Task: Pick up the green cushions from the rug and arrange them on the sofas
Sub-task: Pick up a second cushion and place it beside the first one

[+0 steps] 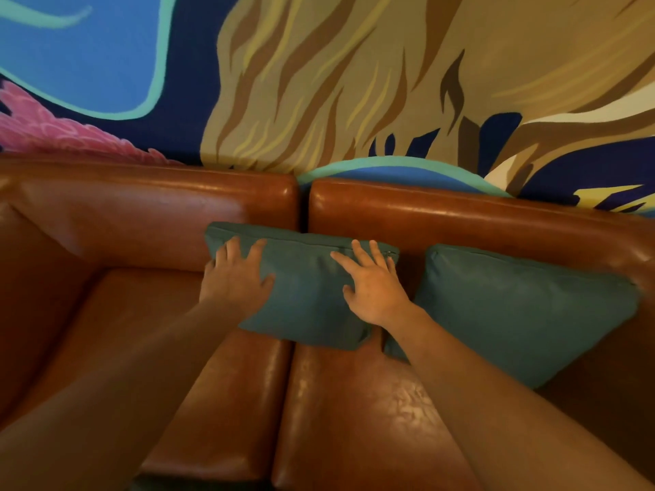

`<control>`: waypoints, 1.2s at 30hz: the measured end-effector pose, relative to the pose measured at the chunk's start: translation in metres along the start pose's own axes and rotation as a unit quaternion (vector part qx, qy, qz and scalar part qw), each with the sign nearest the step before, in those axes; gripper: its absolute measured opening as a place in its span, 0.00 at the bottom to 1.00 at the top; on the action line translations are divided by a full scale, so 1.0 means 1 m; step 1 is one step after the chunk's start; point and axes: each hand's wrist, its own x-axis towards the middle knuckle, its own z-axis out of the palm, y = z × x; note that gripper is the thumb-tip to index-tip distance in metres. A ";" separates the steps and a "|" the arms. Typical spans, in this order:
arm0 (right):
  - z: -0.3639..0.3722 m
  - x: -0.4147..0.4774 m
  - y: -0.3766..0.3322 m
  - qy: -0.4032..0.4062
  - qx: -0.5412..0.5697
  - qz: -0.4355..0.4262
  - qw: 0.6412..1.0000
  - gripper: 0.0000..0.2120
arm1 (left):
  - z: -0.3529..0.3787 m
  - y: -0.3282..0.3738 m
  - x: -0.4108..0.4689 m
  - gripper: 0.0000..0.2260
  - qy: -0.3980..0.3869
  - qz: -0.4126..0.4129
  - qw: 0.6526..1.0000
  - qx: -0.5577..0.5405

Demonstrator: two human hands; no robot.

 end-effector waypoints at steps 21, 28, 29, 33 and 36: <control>0.089 -0.221 -0.239 0.061 0.070 0.030 0.995 0.37 | -0.048 -0.205 -0.288 0.34 0.010 -0.001 1.000 -0.012; 0.106 -0.267 -0.263 0.031 0.064 0.040 0.997 0.37 | -0.039 -0.231 -0.356 0.34 -0.029 -0.037 0.999 -0.018; 0.110 -0.272 -0.266 0.020 0.064 0.040 0.997 0.38 | -0.036 -0.233 -0.365 0.34 -0.036 -0.044 0.998 -0.021; 0.139 -0.294 -0.273 -0.018 0.057 0.032 0.998 0.39 | -0.020 -0.242 -0.403 0.34 -0.058 -0.079 0.995 -0.034; 0.162 -0.313 -0.276 -0.049 0.060 0.025 0.997 0.39 | -0.006 -0.248 -0.432 0.35 -0.081 -0.101 0.991 -0.041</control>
